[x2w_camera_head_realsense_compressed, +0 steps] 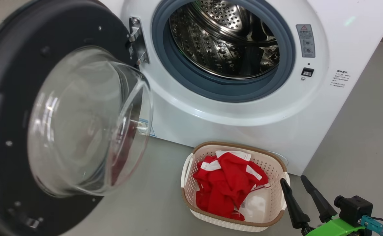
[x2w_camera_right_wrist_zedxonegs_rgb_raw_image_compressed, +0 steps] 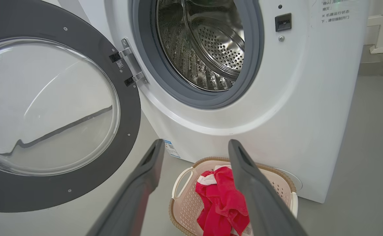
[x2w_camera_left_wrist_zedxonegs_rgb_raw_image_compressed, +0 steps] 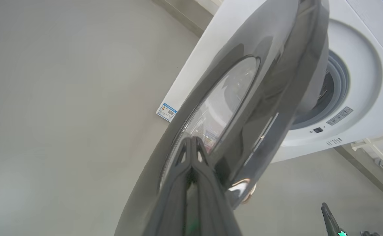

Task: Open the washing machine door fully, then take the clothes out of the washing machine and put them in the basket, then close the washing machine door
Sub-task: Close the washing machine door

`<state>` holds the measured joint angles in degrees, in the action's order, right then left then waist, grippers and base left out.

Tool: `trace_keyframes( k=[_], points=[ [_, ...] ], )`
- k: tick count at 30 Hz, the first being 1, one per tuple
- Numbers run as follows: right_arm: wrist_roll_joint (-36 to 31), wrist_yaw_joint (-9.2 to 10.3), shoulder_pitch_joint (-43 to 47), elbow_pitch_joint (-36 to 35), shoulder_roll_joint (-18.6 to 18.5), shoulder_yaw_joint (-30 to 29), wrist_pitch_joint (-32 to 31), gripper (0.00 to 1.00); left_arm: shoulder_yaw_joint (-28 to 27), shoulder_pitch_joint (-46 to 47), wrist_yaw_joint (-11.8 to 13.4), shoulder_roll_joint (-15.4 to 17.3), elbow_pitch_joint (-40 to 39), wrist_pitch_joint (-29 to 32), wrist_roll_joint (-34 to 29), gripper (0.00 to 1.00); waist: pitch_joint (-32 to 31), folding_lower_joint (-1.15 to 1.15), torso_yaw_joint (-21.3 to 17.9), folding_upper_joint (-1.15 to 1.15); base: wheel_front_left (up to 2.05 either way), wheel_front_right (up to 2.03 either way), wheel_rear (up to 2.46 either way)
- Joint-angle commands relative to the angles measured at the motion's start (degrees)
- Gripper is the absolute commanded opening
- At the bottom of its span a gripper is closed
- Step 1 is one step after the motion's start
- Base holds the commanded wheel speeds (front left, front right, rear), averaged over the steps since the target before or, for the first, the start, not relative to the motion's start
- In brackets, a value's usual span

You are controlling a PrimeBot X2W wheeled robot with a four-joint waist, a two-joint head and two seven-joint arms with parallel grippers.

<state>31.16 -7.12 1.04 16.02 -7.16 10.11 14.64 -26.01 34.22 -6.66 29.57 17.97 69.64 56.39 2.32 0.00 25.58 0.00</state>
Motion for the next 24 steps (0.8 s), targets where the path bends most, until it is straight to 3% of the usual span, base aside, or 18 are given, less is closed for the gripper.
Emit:
trace_keyframes(
  k=[1,11,24],
  points=[
    [-0.44,-0.36,-0.47,-1.43,-0.47,1.13,0.36,1.0,0.21,-1.07,-0.75,1.6,-3.13,1.79,1.61,0.0,-0.28,0.0,-0.2,0.0,0.0,0.0,0.0],
    [-0.64,-0.36,-0.48,-1.66,-0.45,0.54,0.36,1.0,4.56,-5.01,-0.81,1.41,-13.59,3.39,11.41,0.0,-0.42,0.0,-1.8,0.0,0.0,0.0,0.0],
    [-0.58,-0.36,-0.46,-1.57,-0.59,0.24,0.36,1.0,15.96,-5.75,-0.82,0.67,-23.03,-3.77,18.55,0.0,-0.27,0.0,-4.01,0.0,0.0,0.0,0.0]
  ],
)
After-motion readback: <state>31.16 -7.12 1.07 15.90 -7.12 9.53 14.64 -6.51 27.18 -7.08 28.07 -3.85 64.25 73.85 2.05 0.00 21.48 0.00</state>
